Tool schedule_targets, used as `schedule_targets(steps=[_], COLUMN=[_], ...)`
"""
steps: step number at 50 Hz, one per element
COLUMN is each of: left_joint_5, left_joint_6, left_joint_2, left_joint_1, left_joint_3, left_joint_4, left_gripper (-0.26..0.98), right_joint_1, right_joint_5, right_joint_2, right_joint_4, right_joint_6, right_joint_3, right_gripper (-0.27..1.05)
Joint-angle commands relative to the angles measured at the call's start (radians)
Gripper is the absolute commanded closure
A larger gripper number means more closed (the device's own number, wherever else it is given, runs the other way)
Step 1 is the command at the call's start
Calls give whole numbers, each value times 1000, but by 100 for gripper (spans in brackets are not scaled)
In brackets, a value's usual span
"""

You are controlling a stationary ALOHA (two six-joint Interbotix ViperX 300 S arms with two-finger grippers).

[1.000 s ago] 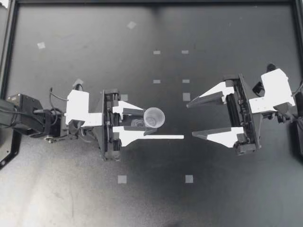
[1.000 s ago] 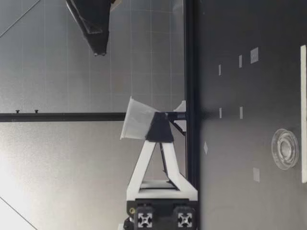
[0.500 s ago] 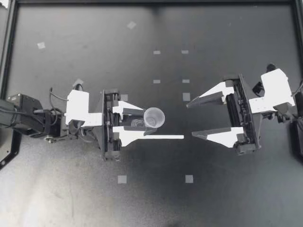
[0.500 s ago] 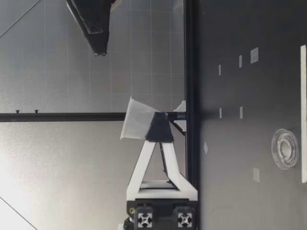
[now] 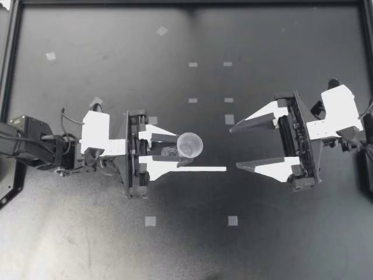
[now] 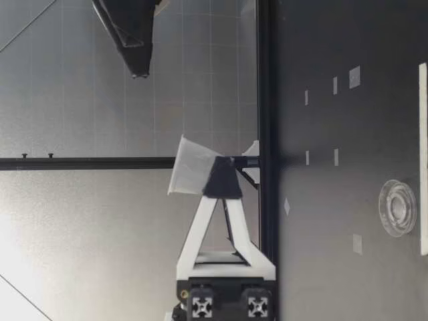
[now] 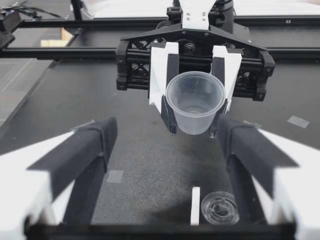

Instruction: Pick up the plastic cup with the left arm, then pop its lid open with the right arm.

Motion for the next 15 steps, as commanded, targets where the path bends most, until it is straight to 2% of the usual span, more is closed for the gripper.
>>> schedule_targets(steps=[1,15], left_joint_5=[-6,-5], left_joint_6=[-2,-2], left_joint_2=[-31,-31], left_joint_1=[-2,-2], left_joint_3=[-12,-12], left_joint_4=[2,2], left_gripper=[64,64], right_joint_1=[-5,-5], right_joint_5=[-11,-11], right_joint_2=[-6,-5], right_joint_4=[3,3], right_joint_6=[2,3], right_joint_3=[-9,-9], right_gripper=[-1,-1])
